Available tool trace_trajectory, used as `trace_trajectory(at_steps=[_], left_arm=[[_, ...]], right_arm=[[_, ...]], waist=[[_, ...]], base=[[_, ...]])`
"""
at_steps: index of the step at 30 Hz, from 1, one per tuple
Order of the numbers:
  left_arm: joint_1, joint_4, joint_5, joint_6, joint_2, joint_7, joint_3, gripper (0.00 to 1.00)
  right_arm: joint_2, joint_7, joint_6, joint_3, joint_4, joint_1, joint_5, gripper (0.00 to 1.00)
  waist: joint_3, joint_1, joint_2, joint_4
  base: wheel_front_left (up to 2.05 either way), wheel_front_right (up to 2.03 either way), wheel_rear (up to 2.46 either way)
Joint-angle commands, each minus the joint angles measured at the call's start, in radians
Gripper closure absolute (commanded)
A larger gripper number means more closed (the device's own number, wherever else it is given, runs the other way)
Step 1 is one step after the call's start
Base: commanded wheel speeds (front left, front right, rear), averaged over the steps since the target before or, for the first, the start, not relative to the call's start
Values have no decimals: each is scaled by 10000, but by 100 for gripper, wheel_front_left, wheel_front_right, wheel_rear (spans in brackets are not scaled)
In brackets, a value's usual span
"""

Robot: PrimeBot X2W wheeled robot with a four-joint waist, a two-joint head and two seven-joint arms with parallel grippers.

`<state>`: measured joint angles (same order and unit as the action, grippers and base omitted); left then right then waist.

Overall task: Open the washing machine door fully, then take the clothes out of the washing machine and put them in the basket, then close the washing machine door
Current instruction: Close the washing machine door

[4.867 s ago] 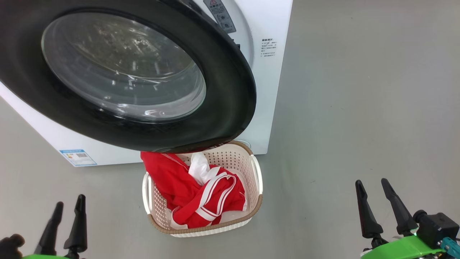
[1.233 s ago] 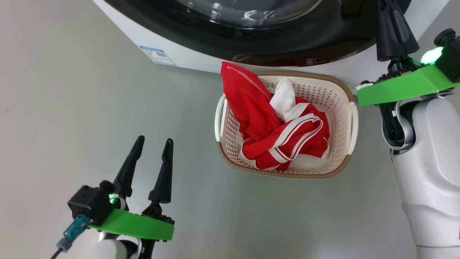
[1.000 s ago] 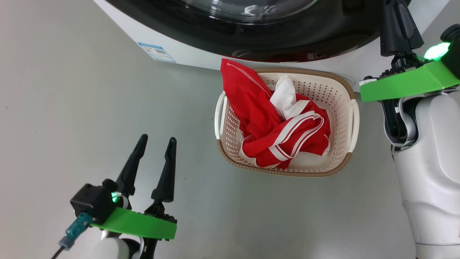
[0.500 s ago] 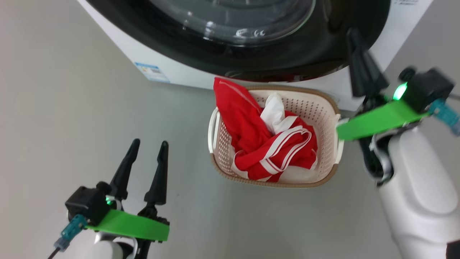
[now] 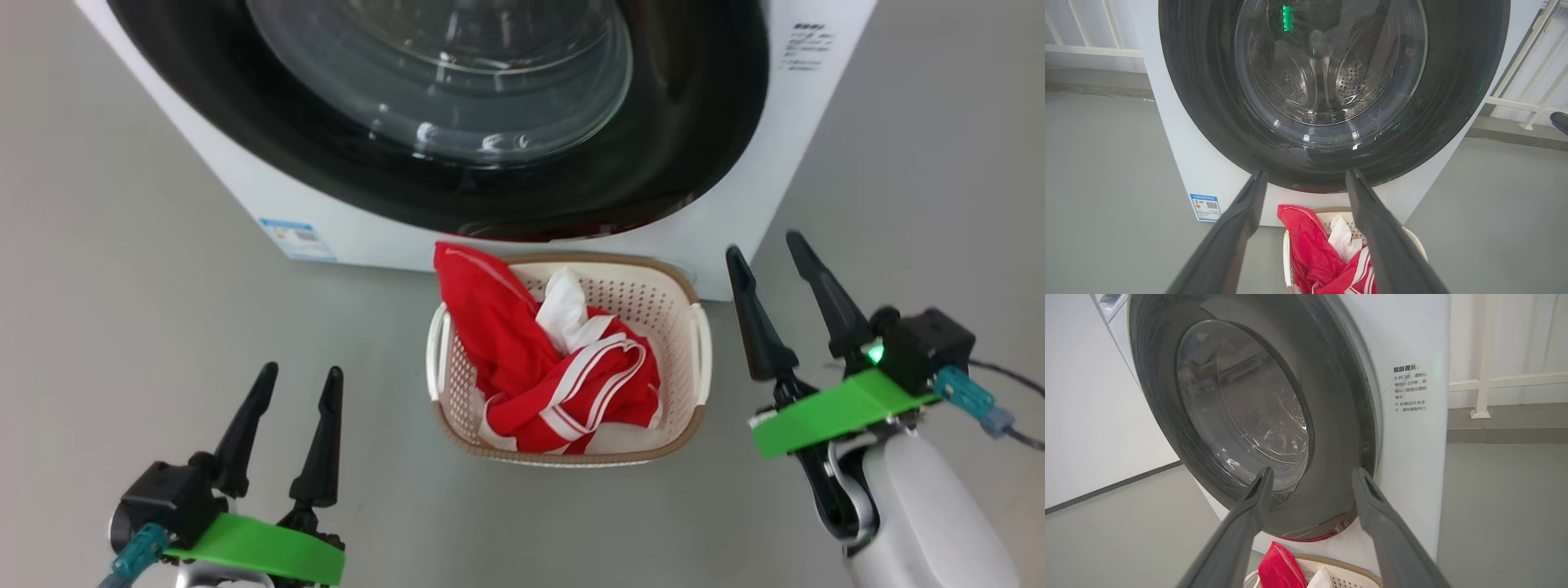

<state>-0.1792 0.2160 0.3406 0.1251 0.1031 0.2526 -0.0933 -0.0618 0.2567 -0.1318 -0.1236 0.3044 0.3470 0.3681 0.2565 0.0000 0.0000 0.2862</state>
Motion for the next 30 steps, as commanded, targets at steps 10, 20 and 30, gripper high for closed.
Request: trace_trajectory(at_steps=[10, 20, 30], left_arm=[[472, -260, -154, 56, 504, 92, 583, 0], [996, -268, -291, 56, 598, 92, 760, 0], [1341, -279, -337, 56, 661, 92, 1024, 0]], right_arm=[[116, 51, 11, 326, -528, -1582, -115, 0], [116, 51, 11, 1001, -768, -2838, -212, 0], [116, 51, 11, 1373, -1052, -3716, -87, 0]], waist=[[-878, 0, 0, -795], [-1371, 0, 0, -1293], [-1788, 0, 0, -1766]], base=[[0, 0, 0], [0, 0, 0], [0, 0, 0]])
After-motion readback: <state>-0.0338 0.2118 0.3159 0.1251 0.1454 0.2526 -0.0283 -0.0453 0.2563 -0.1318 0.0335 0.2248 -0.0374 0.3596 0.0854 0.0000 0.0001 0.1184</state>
